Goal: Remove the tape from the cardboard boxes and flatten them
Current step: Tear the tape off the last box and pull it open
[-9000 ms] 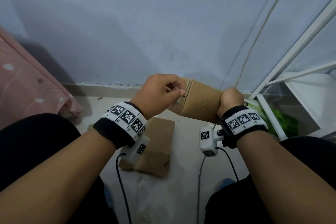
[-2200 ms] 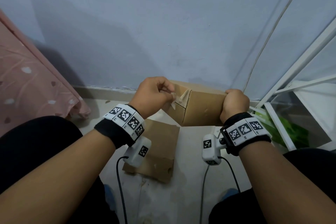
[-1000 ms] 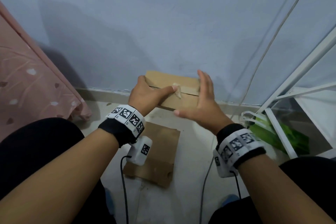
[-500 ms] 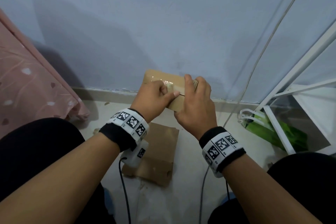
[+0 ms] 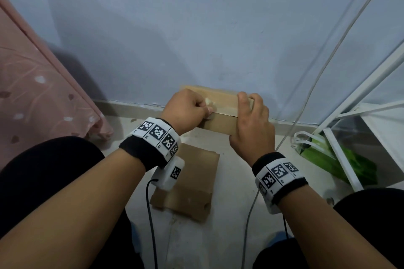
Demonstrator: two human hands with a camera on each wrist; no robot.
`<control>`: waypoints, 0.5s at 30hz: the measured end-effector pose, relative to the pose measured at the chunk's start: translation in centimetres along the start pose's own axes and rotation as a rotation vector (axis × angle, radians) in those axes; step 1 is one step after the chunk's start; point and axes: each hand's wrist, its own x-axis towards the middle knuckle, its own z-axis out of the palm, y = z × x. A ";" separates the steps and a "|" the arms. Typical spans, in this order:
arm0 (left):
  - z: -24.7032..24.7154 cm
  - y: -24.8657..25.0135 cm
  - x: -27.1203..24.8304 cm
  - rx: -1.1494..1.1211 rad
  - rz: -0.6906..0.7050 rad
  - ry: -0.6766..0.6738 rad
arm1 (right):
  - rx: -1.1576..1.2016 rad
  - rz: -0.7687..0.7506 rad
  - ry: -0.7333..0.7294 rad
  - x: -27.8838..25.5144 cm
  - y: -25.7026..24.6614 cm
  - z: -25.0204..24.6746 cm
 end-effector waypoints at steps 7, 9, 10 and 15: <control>-0.4 -0.8 0.5 0.035 -0.098 0.042 | 0.019 0.132 -0.126 0.4 1.9 0.6; -0.1 -1.1 0.6 0.043 -0.128 0.054 | 0.046 0.165 -0.157 0.6 2.4 0.8; -0.1 -1.2 0.7 0.051 -0.138 0.063 | 0.060 0.182 -0.172 0.7 2.7 0.9; -0.3 -1.6 1.1 0.103 -0.159 0.079 | 0.046 0.218 -0.219 0.9 4.0 1.1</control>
